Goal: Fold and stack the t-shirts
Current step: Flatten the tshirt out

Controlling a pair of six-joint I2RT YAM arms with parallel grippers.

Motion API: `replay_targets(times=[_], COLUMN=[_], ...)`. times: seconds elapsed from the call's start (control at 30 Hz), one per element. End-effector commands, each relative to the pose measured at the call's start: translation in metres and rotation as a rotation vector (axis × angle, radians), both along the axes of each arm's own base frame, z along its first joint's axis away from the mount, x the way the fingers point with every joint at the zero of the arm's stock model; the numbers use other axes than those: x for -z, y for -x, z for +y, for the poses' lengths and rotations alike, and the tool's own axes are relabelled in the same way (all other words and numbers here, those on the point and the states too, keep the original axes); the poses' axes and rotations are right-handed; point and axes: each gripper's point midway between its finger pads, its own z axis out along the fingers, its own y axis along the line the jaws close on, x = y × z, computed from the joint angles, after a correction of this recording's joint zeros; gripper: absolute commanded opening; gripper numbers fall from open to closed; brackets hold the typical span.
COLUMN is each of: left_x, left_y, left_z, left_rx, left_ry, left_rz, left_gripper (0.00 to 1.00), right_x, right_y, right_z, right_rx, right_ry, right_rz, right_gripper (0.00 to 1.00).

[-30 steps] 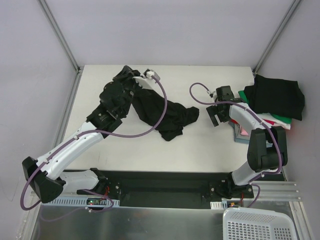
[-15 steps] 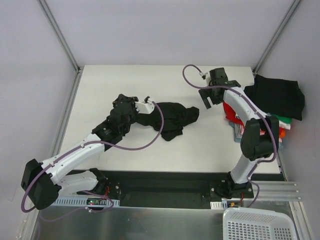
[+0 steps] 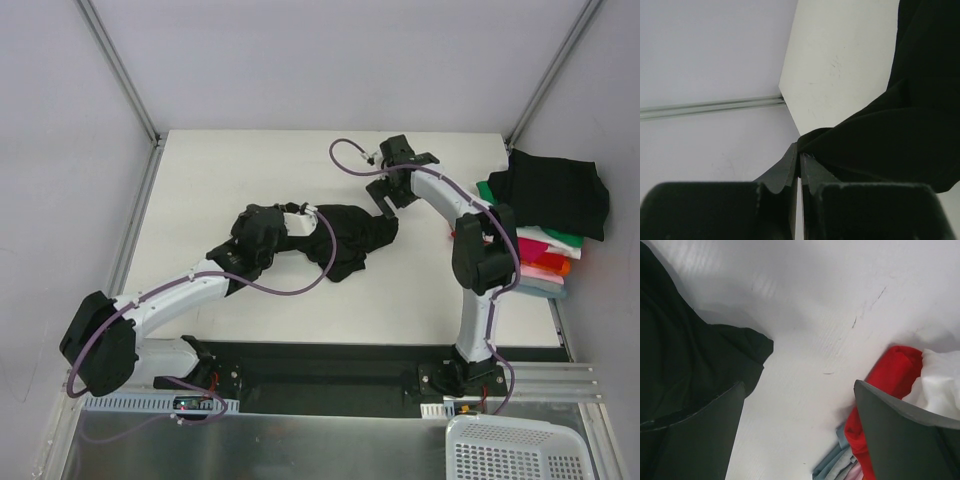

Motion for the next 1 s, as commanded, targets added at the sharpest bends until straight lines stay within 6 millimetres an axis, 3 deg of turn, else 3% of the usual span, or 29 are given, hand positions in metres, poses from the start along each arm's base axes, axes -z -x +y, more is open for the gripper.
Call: replay_targets(times=[0.0, 0.27, 0.47, 0.97], left_x=[0.009, 0.019, 0.025, 0.029], left_y=[0.0, 0.0, 0.003, 0.007], left_z=[0.002, 0.002, 0.004, 0.008], left_rx=[-0.031, -0.039, -0.04, -0.045], left_ry=[0.015, 0.0, 0.001, -0.004], left_rz=[0.011, 0.032, 0.04, 0.048], left_gripper=[0.0, 0.0, 0.0, 0.0], right_x=[-0.022, -0.024, -0.004, 0.02], right_y=[-0.009, -0.005, 0.01, 0.01], right_z=[0.014, 0.042, 0.065, 0.062], right_rx=[-0.043, -0.086, -0.12, -0.138], right_ry=[0.001, -0.058, -0.115, -0.097], right_rz=[-0.032, -0.005, 0.068, 0.108], right_gripper=[0.94, 0.88, 0.8, 0.71])
